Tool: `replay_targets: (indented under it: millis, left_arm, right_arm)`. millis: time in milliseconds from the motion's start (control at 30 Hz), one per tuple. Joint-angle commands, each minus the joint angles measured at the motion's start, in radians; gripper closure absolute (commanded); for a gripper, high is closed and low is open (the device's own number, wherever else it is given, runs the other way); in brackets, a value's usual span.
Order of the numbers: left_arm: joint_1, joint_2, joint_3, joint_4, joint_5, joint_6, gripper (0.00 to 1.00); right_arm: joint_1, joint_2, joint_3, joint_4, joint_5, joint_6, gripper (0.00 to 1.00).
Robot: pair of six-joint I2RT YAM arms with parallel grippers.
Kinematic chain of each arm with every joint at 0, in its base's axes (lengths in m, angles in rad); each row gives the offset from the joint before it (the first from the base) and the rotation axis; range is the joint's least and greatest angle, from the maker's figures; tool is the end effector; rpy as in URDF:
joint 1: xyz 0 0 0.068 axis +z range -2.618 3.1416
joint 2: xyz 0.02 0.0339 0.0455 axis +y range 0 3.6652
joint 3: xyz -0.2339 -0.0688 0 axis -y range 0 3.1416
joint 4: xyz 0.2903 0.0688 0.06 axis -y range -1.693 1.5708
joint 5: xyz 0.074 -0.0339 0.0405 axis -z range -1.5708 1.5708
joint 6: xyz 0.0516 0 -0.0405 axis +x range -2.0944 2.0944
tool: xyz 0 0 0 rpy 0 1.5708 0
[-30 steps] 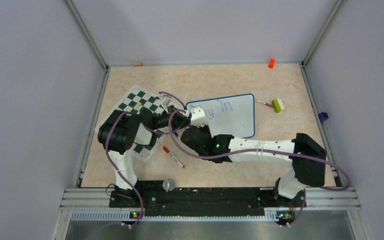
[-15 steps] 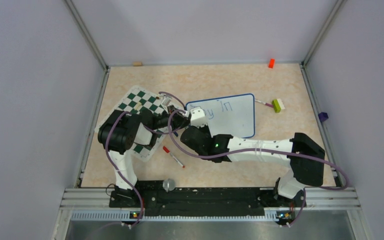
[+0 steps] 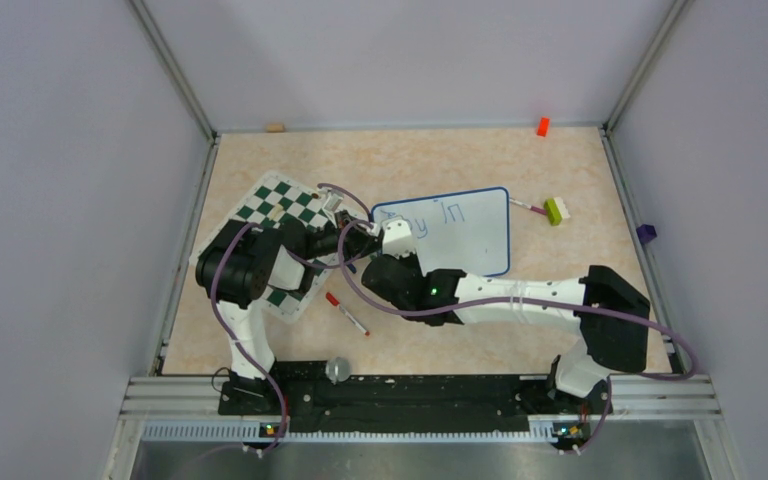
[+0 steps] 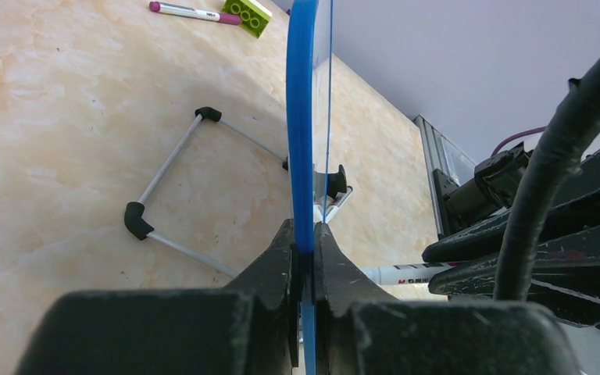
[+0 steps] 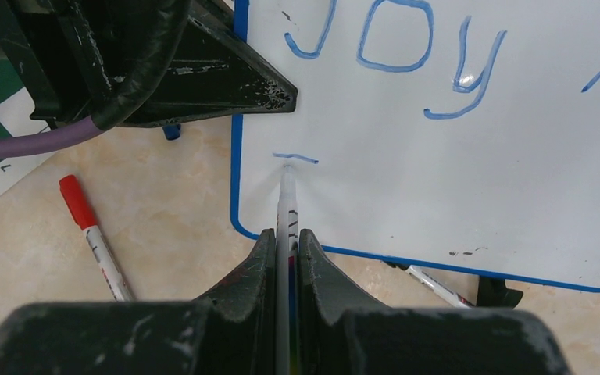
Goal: Write a sentence on the whiteboard
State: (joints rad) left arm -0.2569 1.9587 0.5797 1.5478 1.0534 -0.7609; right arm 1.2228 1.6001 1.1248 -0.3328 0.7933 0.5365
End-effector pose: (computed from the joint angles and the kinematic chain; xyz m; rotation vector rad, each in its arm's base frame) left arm 0.2989 -0.1249 0.0732 0.5843 1.5943 -1.5172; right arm 0.1671 0.3527 0.1881 -0.3699 2.0711 0.0871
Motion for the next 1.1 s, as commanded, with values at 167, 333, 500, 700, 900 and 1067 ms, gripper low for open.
replay_targets:
  millis: [167, 333, 500, 700, 900, 1067]
  left_arm:
    - [-0.004, -0.004, -0.014, 0.072, 0.009, 0.110, 1.00]
    - [-0.004, -0.006, -0.016, 0.072, 0.008, 0.113, 1.00]
    - [-0.004, -0.006, -0.015, 0.072, 0.007, 0.114, 1.00]
    - [-0.004, -0.002, -0.017, 0.072, 0.007, 0.114, 1.00]
    - [-0.004, -0.005, -0.017, 0.072, 0.008, 0.113, 1.00]
    - [-0.004, -0.005, -0.018, 0.072, 0.008, 0.113, 1.00]
  right_arm:
    - [0.001, -0.014, -0.020, -0.026, 0.001, 0.042, 1.00]
    - [0.002, -0.015, -0.023, -0.034, 0.011, 0.050, 1.00]
    - [0.002, -0.028, -0.003, -0.022, 0.023, 0.035, 1.00]
    - [0.000, -0.037, 0.041, 0.018, 0.042, -0.027, 1.00]
    - [-0.013, -0.022, 0.079, 0.031, 0.051, -0.066, 1.00]
    - [-0.028, -0.006, 0.085, 0.040, 0.044, -0.074, 1.00]
